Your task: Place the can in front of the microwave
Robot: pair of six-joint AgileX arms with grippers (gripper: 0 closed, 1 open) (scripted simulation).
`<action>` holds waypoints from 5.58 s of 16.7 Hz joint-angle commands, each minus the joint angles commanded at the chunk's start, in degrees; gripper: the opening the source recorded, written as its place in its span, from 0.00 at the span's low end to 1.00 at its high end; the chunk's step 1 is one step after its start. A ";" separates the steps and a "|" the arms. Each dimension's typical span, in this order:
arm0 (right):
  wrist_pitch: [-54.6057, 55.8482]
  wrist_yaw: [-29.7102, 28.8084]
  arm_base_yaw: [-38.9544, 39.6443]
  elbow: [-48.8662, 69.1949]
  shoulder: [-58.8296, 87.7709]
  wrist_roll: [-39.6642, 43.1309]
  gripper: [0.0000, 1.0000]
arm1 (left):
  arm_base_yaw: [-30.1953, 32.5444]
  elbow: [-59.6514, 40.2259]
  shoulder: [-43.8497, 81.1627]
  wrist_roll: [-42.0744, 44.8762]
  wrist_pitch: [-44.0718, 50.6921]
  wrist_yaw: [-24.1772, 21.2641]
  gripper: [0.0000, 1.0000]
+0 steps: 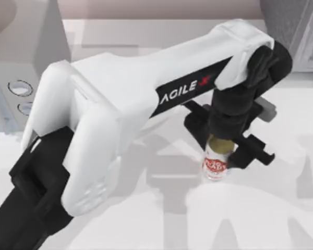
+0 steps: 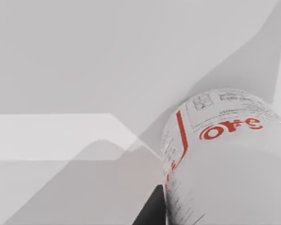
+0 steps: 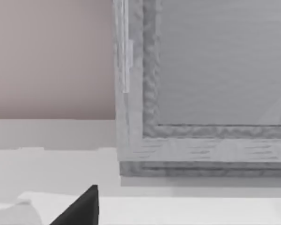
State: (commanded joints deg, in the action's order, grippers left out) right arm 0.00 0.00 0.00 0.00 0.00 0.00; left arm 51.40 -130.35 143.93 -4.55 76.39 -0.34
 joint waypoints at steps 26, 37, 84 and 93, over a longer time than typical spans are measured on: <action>0.00 0.00 0.00 0.00 0.00 0.00 1.00 | -0.07 -12.04 1.58 0.13 10.37 0.01 0.00; 0.00 0.00 0.00 0.00 0.00 0.00 1.00 | -9.26 19.14 -17.14 -1.43 16.06 -4.55 0.00; 0.00 0.00 0.00 0.00 0.00 0.00 1.00 | -89.63 65.83 -50.45 43.99 -15.61 0.77 1.00; 0.00 0.00 0.00 0.00 0.00 0.00 1.00 | -89.62 63.64 -50.82 44.02 -13.24 0.76 1.00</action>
State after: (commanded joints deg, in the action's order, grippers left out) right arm 0.00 0.00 0.00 0.00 0.00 0.00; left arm -38.22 -66.72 93.11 39.47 63.15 0.43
